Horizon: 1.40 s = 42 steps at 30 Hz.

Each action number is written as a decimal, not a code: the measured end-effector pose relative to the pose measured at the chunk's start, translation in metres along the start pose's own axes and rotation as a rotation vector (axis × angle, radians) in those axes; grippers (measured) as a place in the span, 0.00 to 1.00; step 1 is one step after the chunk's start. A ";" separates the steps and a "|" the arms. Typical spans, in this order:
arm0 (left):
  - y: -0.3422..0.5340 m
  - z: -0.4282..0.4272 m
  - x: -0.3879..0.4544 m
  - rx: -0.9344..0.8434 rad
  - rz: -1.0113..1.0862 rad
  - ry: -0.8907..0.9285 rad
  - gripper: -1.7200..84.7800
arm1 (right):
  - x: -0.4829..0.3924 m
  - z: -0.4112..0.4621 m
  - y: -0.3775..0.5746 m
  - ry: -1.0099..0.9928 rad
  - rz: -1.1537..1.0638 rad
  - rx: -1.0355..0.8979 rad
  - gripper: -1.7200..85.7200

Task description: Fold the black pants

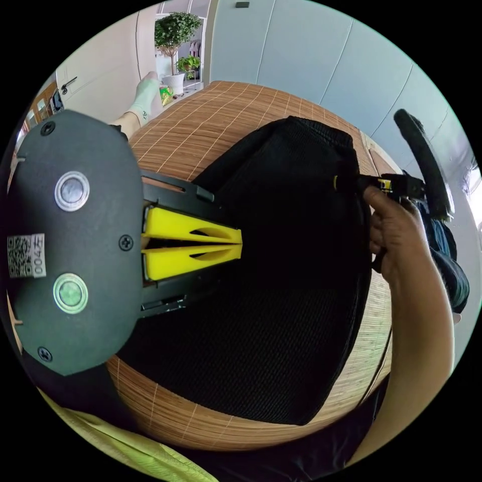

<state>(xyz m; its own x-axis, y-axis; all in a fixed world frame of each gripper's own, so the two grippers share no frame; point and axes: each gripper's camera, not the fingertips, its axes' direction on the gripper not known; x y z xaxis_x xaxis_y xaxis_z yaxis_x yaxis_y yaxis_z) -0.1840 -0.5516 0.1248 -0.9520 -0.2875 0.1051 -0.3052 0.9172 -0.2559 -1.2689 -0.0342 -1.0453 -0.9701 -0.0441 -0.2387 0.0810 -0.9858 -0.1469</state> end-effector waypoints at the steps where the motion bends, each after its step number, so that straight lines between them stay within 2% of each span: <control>1: 0.003 0.000 -0.001 0.003 -0.016 0.009 0.02 | -0.003 0.007 0.003 -0.003 -0.008 -0.012 0.09; 4: 0.012 -0.002 -0.002 0.024 -0.059 0.036 0.02 | 0.005 -0.022 0.014 -0.048 0.076 -0.017 0.11; 8: 0.024 -0.007 0.008 0.064 -0.059 0.004 0.02 | -0.003 -0.080 0.073 -0.072 0.062 0.052 0.10; 12: 0.039 -0.032 0.016 0.146 -0.050 -0.043 0.02 | -0.041 -0.118 0.176 -0.266 0.016 0.084 0.12; 14: 0.057 -0.049 0.013 0.204 -0.110 0.025 0.02 | -0.064 -0.114 0.207 -0.324 0.001 0.027 0.12; 16: 0.064 -0.023 0.017 0.073 -0.107 0.097 0.03 | -0.083 -0.087 0.236 -0.234 0.022 -0.134 0.13; 18: 0.080 -0.022 0.022 0.152 -0.139 0.091 0.03 | -0.078 -0.099 0.255 -0.285 0.106 -0.011 0.14; 19: 0.082 -0.026 0.021 0.139 -0.157 0.104 0.03 | -0.072 -0.105 0.259 -0.345 0.178 -0.033 0.14; 21: 0.092 -0.051 0.026 0.182 -0.187 0.053 0.03 | -0.074 -0.129 0.269 -0.384 0.210 0.045 0.15; 23: 0.104 -0.068 0.035 0.230 -0.184 0.075 0.04 | -0.087 -0.146 0.277 -0.388 0.191 0.081 0.15; 25: 0.113 -0.082 0.053 0.236 -0.137 0.093 0.05 | -0.116 -0.148 0.281 -0.343 0.108 -0.042 0.16; 29: 0.121 -0.116 0.142 0.148 0.146 -0.082 0.12 | -0.174 -0.198 0.288 -0.280 -0.069 0.051 0.16; 33: 0.123 -0.113 0.228 0.004 0.412 -0.298 0.17 | -0.271 -0.224 0.305 -0.069 -0.407 -0.017 0.17; 37: 0.120 -0.109 0.267 -0.062 0.507 -0.354 0.20 | -0.342 -0.234 0.307 0.148 -0.651 -0.065 0.16; 42: 0.109 -0.091 0.275 -0.161 0.535 -0.393 0.22 | -0.392 -0.234 0.301 0.368 -0.823 -0.120 0.16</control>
<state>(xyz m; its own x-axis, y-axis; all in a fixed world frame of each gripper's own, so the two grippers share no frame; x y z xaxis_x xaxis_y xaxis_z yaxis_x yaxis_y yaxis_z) -0.4773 -0.5052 0.2130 -0.9179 0.1664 -0.3603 0.1883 0.9818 -0.0262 -0.8109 -0.2761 -1.2207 -0.5992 0.7413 -0.3022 -0.5622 -0.6584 -0.5005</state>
